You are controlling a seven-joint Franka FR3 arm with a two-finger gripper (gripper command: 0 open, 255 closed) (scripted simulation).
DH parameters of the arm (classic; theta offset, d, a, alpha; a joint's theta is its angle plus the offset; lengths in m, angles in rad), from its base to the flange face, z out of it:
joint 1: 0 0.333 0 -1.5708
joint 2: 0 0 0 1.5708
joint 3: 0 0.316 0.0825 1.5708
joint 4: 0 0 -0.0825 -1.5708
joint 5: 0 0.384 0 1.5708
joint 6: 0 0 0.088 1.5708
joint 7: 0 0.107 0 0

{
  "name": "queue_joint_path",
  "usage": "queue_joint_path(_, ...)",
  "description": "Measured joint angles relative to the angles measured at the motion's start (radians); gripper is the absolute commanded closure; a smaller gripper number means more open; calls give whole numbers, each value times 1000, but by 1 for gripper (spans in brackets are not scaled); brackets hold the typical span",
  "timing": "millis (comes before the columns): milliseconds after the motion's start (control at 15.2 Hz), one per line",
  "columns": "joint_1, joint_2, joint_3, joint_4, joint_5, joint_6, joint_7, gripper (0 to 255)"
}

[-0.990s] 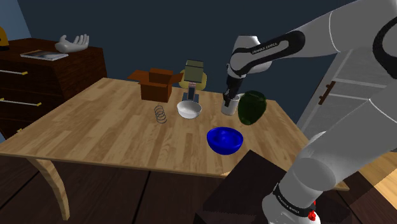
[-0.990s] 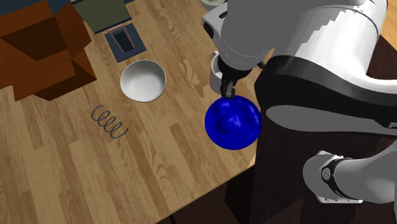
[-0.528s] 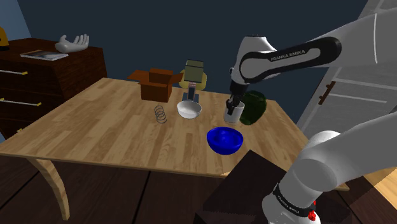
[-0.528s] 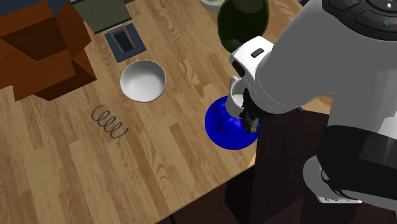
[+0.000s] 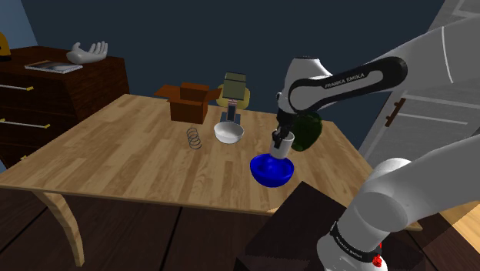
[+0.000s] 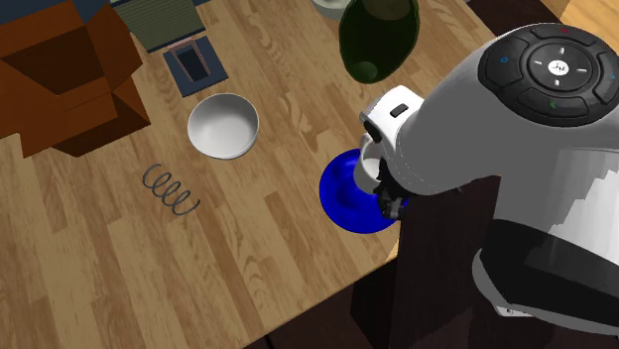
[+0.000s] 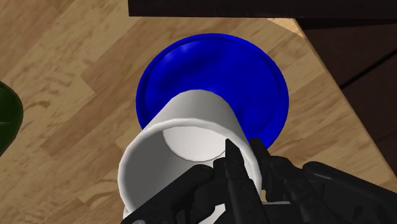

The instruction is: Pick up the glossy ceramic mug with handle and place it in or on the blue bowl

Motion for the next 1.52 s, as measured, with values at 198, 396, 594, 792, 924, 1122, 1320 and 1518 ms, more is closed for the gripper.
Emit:
queue_joint_path(198, -1, 26, -3, -26, -3, 52, 2, 255)
queue_joint_path(396, -2, 51, -5, -46, -6, 97, 3, 255)
queue_joint_path(594, -3, 88, -7, -67, -9, 155, 7, 255)
queue_joint_path(792, -3, 109, -8, -77, -11, 188, 9, 255)
queue_joint_path(924, -3, 110, -9, -78, -11, 191, 9, 255)
queue_joint_path(1122, -3, 110, -9, -78, -12, 192, 9, 0)
queue_joint_path(1320, -3, 112, -9, -79, -11, 192, 9, 0)
queue_joint_path(1518, -3, 112, -9, -79, -11, 192, 9, 0)
